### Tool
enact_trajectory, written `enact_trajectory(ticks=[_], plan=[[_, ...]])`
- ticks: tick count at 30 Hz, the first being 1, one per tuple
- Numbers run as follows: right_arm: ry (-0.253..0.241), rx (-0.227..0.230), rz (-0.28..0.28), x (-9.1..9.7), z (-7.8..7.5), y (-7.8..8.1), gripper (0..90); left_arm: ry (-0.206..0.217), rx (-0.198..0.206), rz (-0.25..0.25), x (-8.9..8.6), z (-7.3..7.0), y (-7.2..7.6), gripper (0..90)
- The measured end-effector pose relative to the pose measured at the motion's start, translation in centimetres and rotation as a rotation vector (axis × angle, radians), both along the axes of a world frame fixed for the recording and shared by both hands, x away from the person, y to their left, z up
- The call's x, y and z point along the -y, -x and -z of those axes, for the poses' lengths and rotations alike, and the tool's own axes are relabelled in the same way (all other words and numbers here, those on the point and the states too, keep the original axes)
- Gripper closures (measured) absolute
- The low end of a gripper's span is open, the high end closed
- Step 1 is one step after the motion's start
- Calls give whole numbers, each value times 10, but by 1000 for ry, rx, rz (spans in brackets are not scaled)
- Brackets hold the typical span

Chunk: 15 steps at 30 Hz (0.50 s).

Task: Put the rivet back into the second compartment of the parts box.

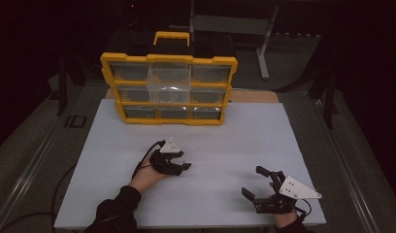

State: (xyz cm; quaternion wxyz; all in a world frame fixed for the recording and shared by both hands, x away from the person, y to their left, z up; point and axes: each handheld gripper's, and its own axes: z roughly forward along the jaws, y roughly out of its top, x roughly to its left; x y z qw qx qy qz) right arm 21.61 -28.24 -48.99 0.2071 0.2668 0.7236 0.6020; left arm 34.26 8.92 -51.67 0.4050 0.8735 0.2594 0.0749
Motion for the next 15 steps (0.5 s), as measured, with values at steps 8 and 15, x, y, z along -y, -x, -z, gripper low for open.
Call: enact_trajectory(ticks=[8, 15], plan=[[0, 0, 2, 0, 0, 0, 110, -77, -5, -7, 5, 8, -2, 562], [3, 1, 1, 0, 0, 0, 110, -76, -1, 0, 6, 9, -5, 693]])
